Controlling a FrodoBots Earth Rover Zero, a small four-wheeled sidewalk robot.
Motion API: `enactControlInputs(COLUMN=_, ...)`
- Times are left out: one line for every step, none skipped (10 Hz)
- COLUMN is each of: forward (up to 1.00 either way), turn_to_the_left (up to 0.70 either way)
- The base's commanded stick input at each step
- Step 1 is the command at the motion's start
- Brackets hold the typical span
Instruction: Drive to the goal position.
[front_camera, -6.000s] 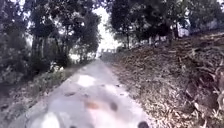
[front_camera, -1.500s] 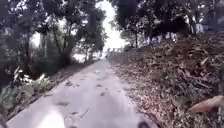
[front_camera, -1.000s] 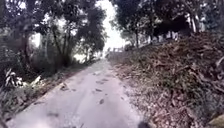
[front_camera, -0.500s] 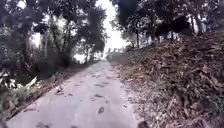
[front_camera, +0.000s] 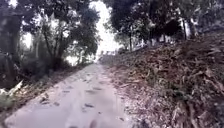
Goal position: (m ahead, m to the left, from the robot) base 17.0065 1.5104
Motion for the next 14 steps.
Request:
enactControlInputs(forward=0.50, turn_to_the_left=0.00)
enactControlInputs(forward=0.50, turn_to_the_left=0.00)
enactControlInputs(forward=0.50, turn_to_the_left=0.00)
enactControlInputs(forward=0.50, turn_to_the_left=0.00)
enactControlInputs(forward=0.50, turn_to_the_left=0.00)
enactControlInputs(forward=0.50, turn_to_the_left=0.00)
enactControlInputs(forward=0.50, turn_to_the_left=0.00)
enactControlInputs(forward=0.50, turn_to_the_left=0.00)
enactControlInputs(forward=0.50, turn_to_the_left=0.00)
enactControlInputs(forward=0.50, turn_to_the_left=0.00)
enactControlInputs(forward=0.50, turn_to_the_left=0.00)
enactControlInputs(forward=0.50, turn_to_the_left=0.00)
enactControlInputs(forward=0.50, turn_to_the_left=0.00)
enactControlInputs(forward=0.50, turn_to_the_left=0.00)
